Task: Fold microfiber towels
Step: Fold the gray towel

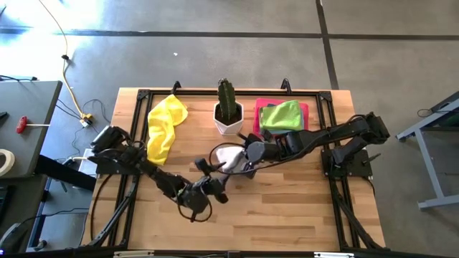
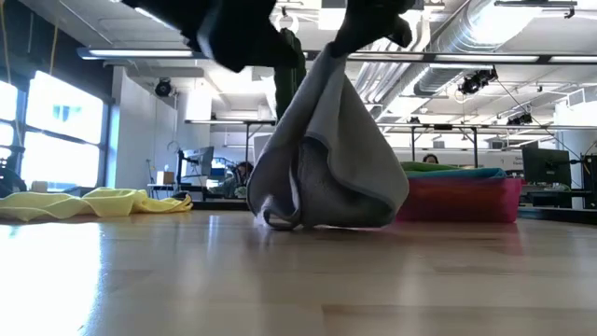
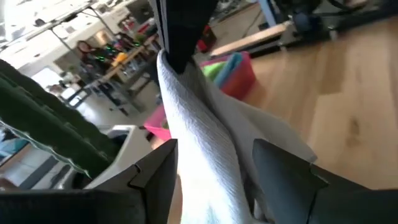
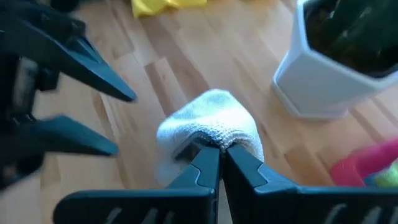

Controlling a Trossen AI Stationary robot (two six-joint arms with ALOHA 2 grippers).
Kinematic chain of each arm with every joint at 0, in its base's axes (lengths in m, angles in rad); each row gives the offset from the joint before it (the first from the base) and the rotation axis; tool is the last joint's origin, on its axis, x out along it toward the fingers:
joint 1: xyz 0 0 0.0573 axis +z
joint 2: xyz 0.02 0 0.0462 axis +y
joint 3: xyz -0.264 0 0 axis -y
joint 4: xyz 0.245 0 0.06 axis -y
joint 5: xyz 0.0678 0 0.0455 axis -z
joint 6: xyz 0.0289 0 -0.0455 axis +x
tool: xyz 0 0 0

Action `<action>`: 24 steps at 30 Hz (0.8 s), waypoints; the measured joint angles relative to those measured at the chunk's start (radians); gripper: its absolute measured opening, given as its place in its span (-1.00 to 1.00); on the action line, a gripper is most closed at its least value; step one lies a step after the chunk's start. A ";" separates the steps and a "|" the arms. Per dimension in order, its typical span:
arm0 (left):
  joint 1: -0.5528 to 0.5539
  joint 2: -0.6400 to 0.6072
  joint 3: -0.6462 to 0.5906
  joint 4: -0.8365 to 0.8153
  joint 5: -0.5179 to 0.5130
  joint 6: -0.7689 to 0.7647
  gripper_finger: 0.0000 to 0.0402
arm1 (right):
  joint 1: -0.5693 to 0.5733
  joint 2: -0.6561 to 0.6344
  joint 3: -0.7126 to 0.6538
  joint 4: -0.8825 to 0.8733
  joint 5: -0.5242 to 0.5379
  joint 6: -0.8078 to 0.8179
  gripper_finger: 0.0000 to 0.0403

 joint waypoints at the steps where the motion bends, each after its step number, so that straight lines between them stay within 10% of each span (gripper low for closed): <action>1: 0.014 0.000 0.000 0.021 -0.005 0.011 -0.01 | -0.002 0.000 0.000 0.019 0.005 -0.002 -0.98; 19: 0.192 0.000 0.000 0.352 0.018 0.177 -0.01 | -0.008 0.002 0.000 0.105 0.074 -0.076 -0.98; 24: 0.189 0.000 0.000 0.297 -0.147 0.190 -0.01 | -0.008 0.002 0.000 0.080 0.073 -0.076 -0.98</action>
